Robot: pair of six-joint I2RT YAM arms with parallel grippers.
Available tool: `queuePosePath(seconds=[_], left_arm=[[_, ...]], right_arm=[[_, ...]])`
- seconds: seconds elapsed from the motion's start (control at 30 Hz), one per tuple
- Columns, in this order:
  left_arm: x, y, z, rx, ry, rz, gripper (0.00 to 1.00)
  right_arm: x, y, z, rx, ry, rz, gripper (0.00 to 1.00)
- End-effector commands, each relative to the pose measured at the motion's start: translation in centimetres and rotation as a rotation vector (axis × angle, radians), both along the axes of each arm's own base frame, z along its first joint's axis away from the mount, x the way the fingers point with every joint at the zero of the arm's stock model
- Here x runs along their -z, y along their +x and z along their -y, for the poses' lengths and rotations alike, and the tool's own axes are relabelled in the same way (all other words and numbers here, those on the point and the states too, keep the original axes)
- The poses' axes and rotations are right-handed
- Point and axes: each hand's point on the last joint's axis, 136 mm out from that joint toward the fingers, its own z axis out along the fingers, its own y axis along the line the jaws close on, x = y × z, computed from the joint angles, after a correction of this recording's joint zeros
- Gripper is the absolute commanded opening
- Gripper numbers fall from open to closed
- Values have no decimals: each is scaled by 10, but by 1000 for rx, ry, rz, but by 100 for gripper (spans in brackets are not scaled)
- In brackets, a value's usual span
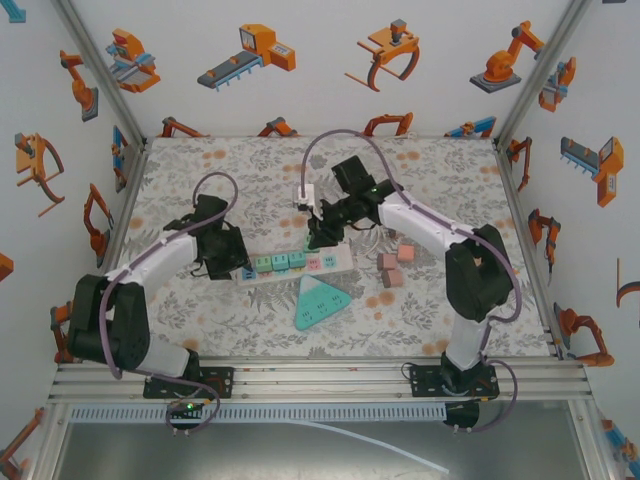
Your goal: Pull the plug off the socket
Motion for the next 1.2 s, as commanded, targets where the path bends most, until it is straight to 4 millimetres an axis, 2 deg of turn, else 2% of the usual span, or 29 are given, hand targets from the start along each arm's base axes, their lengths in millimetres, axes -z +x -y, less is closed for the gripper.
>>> queuePosePath(seconds=[0.0,0.1,0.23,0.3,0.37,0.47,0.53,0.63,0.73,0.87,1.03,1.17], left_arm=[[-37,2,5,28,-35,90,57],[-65,4,9,35,-74,168,58],[-110,5,23,82,-181,303,60],[-138,4,42,158,-290,401,61],[-159,1,56,213,-363,469,63],[-185,-6,74,301,-443,548,66],[-193,-13,90,380,-492,577,70],[-194,-21,110,466,-525,581,75],[-191,-27,126,519,-531,568,80],[-187,-32,137,560,-512,561,85],[-183,-38,138,573,-480,556,89],[-180,-40,132,557,-456,571,92]], right_arm=[[-53,23,11,208,128,-100,16],[-70,48,35,401,198,-185,14],[-77,75,81,645,274,-260,14],[-74,85,108,749,297,-296,14],[-67,92,132,832,316,-338,14],[-50,108,182,1019,346,-424,14],[-35,116,212,1130,353,-468,14],[-9,127,258,1283,382,-531,14],[14,134,289,1386,403,-582,14],[42,140,308,1458,377,-629,14],[64,138,307,1464,352,-684,14],[76,125,304,1463,347,-714,14]])
